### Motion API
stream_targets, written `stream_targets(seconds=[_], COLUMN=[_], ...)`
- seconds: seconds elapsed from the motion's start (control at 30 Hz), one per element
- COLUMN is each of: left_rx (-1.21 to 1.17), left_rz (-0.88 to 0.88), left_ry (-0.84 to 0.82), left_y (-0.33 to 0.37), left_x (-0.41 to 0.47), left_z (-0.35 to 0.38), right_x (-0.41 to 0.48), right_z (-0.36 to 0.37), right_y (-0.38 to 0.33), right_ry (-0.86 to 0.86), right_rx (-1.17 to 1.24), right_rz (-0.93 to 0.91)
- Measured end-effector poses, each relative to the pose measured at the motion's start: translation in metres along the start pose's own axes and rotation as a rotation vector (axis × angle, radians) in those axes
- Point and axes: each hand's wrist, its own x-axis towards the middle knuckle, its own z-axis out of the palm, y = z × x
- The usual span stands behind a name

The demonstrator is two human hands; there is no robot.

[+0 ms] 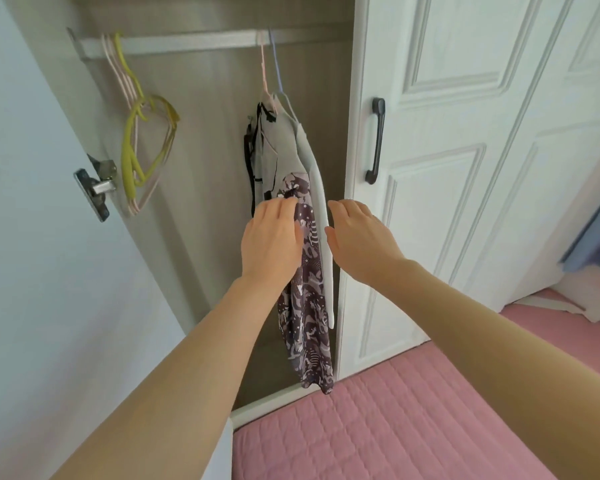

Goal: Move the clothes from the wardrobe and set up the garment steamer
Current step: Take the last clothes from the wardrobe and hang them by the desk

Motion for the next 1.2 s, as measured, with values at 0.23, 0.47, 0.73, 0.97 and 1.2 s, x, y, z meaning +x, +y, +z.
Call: stream_targets(seconds=[0.23, 0.47, 0.73, 0.97, 1.2], left_rx=[0.165, 0.225, 0.104, -0.1, -0.523], left_rz=[0.174, 0.238, 0.211, -0.015, -0.47], left_ry=[0.046, 0.028, 0.078, 0.037, -0.022], left_y=[-0.013, -0.029, -0.045, -0.052, -0.057], left_x=[0.064, 0.093, 0.097, 0.139, 0.198], left_z=[0.004, 0.013, 0.021, 0.021, 0.023], right_x=[0.078, 0.128, 0.152, 0.175, 0.201], right_z=[-0.006, 0.005, 0.018, 0.018, 0.023], right_y=[0.006, 0.009, 0.009, 0.008, 0.002], right_ry=[0.075, 0.051, 0.003, -0.02, -0.035], right_rx=[0.011, 0.126, 0.234, 0.426, 0.567], right_rz=[-0.069, 0.003, 0.095, 0.199, 0.308])
